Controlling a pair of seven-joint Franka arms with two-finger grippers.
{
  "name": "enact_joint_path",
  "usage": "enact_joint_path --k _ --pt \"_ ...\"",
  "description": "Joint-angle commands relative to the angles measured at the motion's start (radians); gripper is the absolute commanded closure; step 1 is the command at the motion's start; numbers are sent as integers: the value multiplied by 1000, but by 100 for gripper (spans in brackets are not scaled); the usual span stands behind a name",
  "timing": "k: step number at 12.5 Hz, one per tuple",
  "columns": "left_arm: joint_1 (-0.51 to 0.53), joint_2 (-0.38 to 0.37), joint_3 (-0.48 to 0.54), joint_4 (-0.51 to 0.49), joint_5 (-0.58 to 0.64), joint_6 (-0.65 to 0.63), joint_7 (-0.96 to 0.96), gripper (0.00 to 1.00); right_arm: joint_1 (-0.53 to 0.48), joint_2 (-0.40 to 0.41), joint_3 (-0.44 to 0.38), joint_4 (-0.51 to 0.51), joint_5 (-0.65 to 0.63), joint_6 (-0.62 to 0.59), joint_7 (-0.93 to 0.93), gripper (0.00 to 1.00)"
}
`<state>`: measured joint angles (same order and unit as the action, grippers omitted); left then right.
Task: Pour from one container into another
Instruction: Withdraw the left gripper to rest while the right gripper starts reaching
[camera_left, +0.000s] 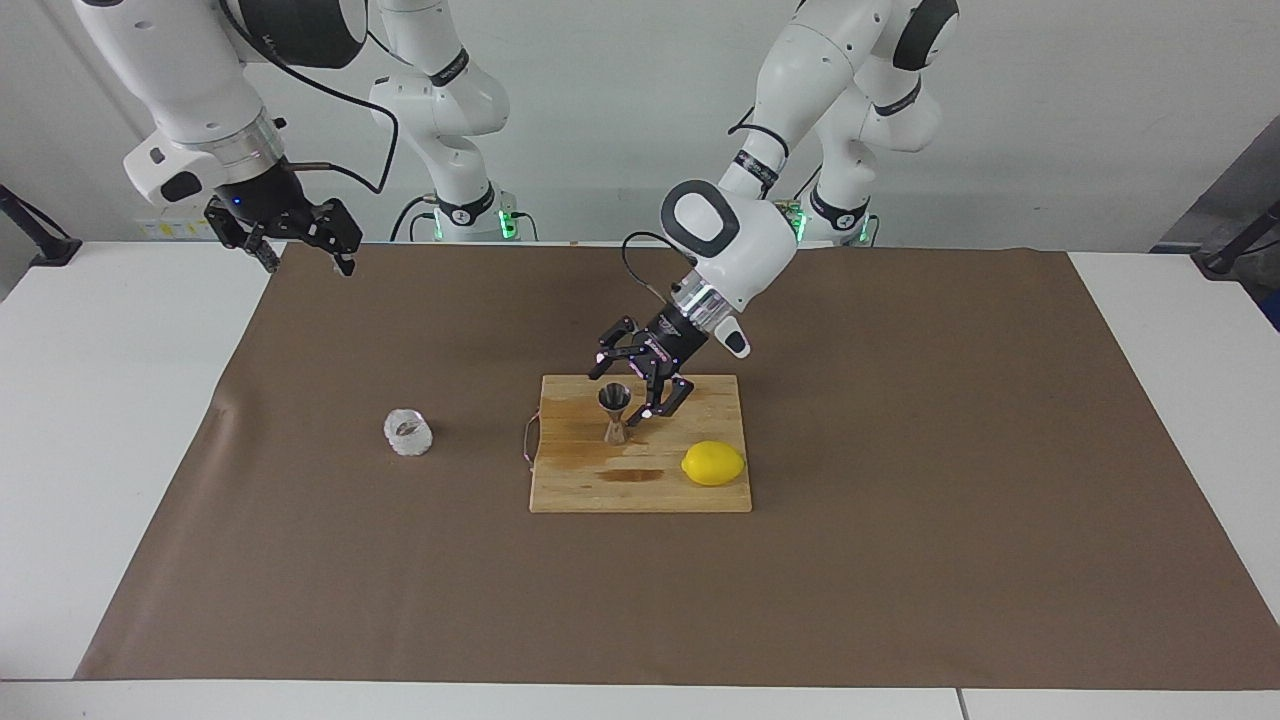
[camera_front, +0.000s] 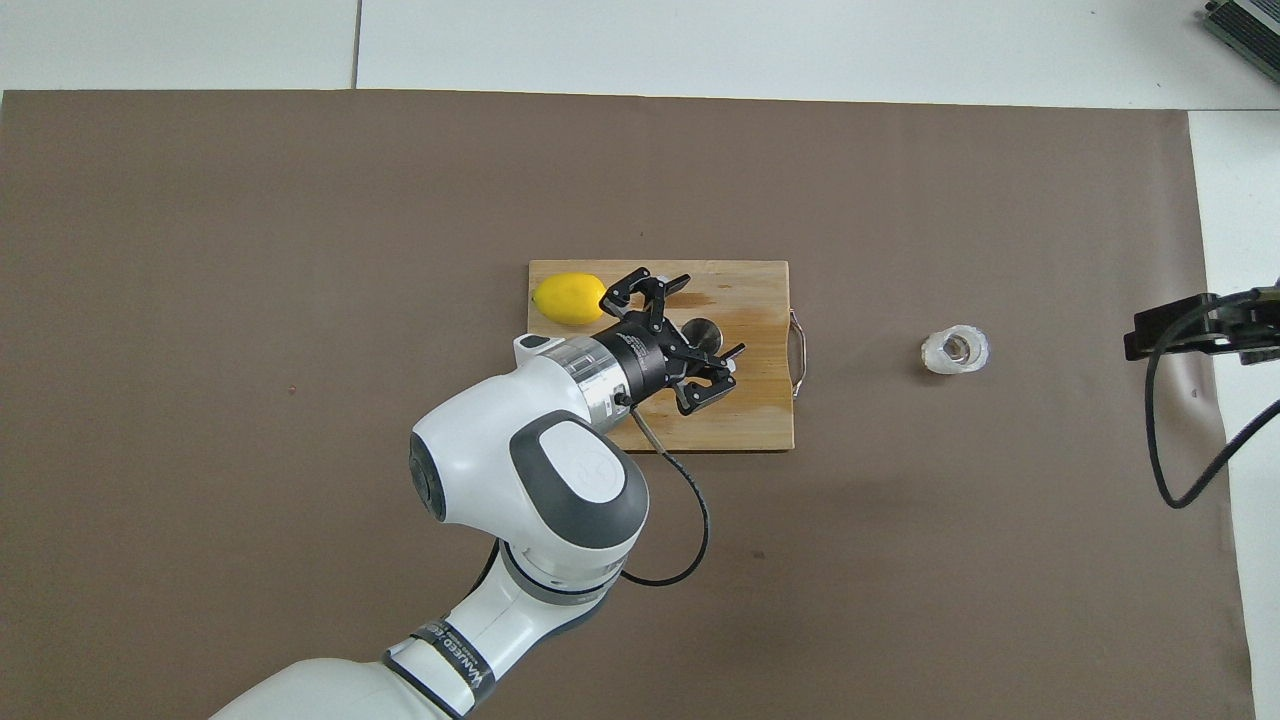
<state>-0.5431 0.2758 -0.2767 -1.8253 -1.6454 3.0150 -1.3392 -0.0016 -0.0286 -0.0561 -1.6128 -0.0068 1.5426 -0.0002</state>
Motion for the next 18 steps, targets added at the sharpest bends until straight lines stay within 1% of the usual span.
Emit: enact_joint_path --k 1,2,3,6,7,8,9,10,11,12,13,14,16,17,18 --pt "47 -46 5 -42 106 -11 3 0 -11 -10 10 1 -10 -16 8 0" --pt "55 -47 7 -43 168 -49 3 0 -11 -8 10 1 -10 -16 8 0" --pt "83 -53 8 -46 186 -94 3 0 -11 -10 10 -1 -10 -16 8 0" --pt "158 -78 8 -74 364 -264 2 0 -12 -10 7 1 -10 -16 9 0" --pt "190 -85 8 -78 431 -324 2 0 -20 -8 -4 1 -10 -16 8 0" --pt "213 -87 8 -78 520 -372 2 0 -49 -8 -4 -1 -10 -16 6 0" --pt "230 -89 8 -78 614 -411 2 0 -64 -10 -4 -1 -10 -16 6 0" --pt "253 -95 8 -78 681 -435 2 0 -93 -10 -2 -1 -10 -19 3 0" --pt "285 -105 8 -77 761 -485 3 0 -101 -14 -2 -2 -10 -44 -30 0" --pt "320 -113 8 -74 851 -539 3 0 -100 -14 -2 -7 -10 -45 -140 0" --pt "345 -128 8 -66 954 -592 9 0 -103 -16 -1 -13 -10 -39 -291 0" --pt "374 -138 8 -57 1036 -631 14 0 -112 -30 -1 -44 -10 -13 -442 0" --pt "422 -176 7 -49 1183 -726 76 0 -153 -68 -2 -142 -9 118 -786 0" --pt "446 -194 7 -51 1202 -752 128 0 -170 -89 -2 -210 -9 198 -928 0" --pt "474 -213 8 -51 1205 -786 221 0 -191 -100 -2 -258 -9 261 -1072 0"
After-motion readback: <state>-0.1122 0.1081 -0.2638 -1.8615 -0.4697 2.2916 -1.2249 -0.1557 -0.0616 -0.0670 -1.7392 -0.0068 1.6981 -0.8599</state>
